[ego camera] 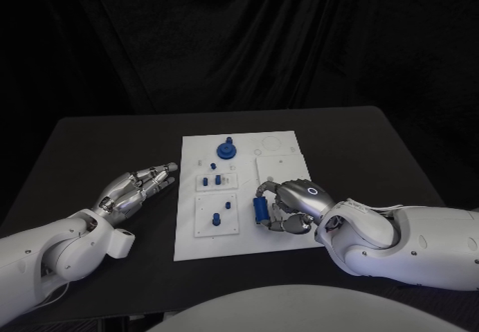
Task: Assemble the parts on the task board
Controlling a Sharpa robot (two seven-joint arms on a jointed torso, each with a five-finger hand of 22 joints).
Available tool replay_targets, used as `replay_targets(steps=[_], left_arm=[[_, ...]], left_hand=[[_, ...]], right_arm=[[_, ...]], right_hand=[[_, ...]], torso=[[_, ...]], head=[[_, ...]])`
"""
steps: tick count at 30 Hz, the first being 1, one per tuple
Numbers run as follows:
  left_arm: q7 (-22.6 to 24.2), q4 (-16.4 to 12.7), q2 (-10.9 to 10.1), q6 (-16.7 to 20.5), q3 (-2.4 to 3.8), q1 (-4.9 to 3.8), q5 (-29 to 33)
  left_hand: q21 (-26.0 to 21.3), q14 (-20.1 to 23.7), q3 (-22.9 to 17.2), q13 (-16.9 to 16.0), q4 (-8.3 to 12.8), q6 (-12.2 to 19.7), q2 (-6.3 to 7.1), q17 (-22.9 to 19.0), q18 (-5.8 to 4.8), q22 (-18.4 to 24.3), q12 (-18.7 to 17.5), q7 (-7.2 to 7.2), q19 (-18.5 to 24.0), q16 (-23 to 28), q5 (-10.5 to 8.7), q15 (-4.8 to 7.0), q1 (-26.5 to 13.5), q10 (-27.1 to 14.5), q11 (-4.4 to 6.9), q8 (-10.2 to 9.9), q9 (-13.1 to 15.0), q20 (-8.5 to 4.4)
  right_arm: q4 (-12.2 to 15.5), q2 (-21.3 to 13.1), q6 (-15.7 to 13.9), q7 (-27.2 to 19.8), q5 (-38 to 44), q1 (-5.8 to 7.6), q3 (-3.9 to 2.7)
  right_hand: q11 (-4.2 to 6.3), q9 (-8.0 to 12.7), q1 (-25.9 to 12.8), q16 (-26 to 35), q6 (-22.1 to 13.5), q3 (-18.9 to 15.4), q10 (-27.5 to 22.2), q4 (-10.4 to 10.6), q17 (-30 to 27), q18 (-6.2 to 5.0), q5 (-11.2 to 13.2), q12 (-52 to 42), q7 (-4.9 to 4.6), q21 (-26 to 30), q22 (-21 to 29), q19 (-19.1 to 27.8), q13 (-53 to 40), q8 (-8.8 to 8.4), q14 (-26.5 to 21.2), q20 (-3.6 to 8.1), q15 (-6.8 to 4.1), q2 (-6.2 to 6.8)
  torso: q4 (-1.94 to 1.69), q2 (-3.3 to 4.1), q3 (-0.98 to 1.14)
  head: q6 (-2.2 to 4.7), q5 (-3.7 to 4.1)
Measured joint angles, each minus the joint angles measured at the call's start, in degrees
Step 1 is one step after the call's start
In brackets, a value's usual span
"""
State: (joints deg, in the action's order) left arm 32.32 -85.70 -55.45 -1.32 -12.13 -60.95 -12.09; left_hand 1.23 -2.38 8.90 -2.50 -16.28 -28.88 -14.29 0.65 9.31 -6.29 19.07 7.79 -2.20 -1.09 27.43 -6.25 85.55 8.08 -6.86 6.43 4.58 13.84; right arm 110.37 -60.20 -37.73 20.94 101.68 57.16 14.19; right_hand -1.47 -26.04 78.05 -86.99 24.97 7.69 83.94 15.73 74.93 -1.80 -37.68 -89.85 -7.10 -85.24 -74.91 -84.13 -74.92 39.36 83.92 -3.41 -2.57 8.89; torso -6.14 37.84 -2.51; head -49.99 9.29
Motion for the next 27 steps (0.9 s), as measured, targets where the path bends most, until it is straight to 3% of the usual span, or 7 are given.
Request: replay_targets(steps=[7, 15, 16, 19, 27], left_arm=[[0.0, 0.0, -0.1, -0.1, 0.0, 0.06, 0.0], [0.0, 0.0, -0.1, -0.1, 0.0, 0.12, 0.0], [-0.1, 0.0, -0.1, -0.1, 0.0, 0.13, 0.0], [-0.1, 0.0, -0.2, -0.2, 0.0, 0.15, 0.0], [-0.1, -0.1, -0.2, -0.2, 0.0, 0.16, 0.0]], left_hand=[[0.0, 0.0, 0.0, 0.0, 0.0, 0.0, 0.0, 0.0, 0.0, -0.1, 0.0, 0.0, 0.0, 0.0, 0.0, 0.0, 0.0, 0.0, 0.0, 0.0, 0.0, 0.0], [0.0, 0.0, 0.0, 0.0, 0.0, 0.0, 0.0, 0.0, 0.0, -0.1, 0.0, 0.0, 0.0, 0.0, 0.0, 0.0, 0.0, 0.0, 0.0, 0.0, 0.0, 0.0], [0.0, 0.0, 0.0, 0.0, 0.0, 0.0, 0.0, 0.0, 0.0, -0.1, 0.0, 0.0, 0.0, 0.0, 0.0, 0.0, 0.0, 0.0, 0.0, 0.0, 0.0, 0.0], [0.0, 0.0, 0.0, 0.0, 0.0, 0.0, 0.0, 0.0, 0.0, -0.1, 0.0, 0.0, 0.0, 0.0, 0.0, 0.0, 0.0, 0.0, 0.0, 0.0, 0.0, 0.0], [0.0, -0.2, 0.0, 0.0, 0.0, 0.0, 0.0, 0.0, 0.0, -0.1, 0.0, 0.0, 0.0, 0.0, 0.0, -0.22, 0.0, 0.0, 0.0, 0.0, 0.0, 0.0]], right_arm=[[1.1, -0.7, -1.8, -0.5, -0.2, 0.0, 0.0], [1.8, -1.1, -2.6, -0.8, -2.2, 0.0, -0.01], [1.9, -1.2, -2.6, -0.8, -2.8, -0.01, -0.01], [1.9, -1.2, -2.6, -0.8, -4.0, -0.01, -0.01], [1.2, -1.1, -2.1, -0.7, -6.2, -0.01, 0.0]], right_hand=[[-0.59, 2.0, -0.3, 0.0, 0.0, 0.3, 0.2, -0.2, 0.0, 0.0, -0.7, 0.0, -0.01, -0.4, 0.0, 0.0, 0.0, -0.43, 0.0, -0.41, 0.38, 0.17], [-0.8, 3.0, -0.6, 0.0, 0.0, 1.8, 0.0, 0.9, 0.0, 0.0, -0.7, 0.0, -0.03, -0.4, 0.0, 0.2, 0.0, -1.11, 0.2, -0.6, 0.58, 0.46], [-0.8, 3.3, -0.6, 0.0, 0.4, 1.8, 0.0, 0.9, 0.0, 0.0, -0.7, 0.0, -0.36, -0.4, 0.0, 0.2, 0.0, -1.22, 0.1, -0.6, 0.7, 0.45], [-0.8, 4.1, -1.4, 0.0, 2.8, 1.8, 0.0, 0.9, 0.0, 0.0, -0.3, 0.0, -2.8, -0.4, 0.0, 0.0, 0.0, -1.78, 0.0, -0.8, 0.78, 0.51], [-1.0, 5.0, -1.4, 0.0, 3.1, 1.8, 0.2, 0.9, 0.0, 0.0, 0.9, 0.0, -3.1, -0.1, 0.0, 0.2, 0.0, -2.2, 0.0, -1.0, 0.78, 0.51]], torso=[[0.01, 0.0, 0.01], [0.01, 0.07, 0.01], [0.01, 0.07, 0.01], [0.01, 0.07, 0.01], [0.01, 0.02, 0.0]], head=[[-0.01, -0.26], [-0.01, -0.21], [-0.01, -0.21], [-0.01, -0.25], [-0.01, -0.44]])
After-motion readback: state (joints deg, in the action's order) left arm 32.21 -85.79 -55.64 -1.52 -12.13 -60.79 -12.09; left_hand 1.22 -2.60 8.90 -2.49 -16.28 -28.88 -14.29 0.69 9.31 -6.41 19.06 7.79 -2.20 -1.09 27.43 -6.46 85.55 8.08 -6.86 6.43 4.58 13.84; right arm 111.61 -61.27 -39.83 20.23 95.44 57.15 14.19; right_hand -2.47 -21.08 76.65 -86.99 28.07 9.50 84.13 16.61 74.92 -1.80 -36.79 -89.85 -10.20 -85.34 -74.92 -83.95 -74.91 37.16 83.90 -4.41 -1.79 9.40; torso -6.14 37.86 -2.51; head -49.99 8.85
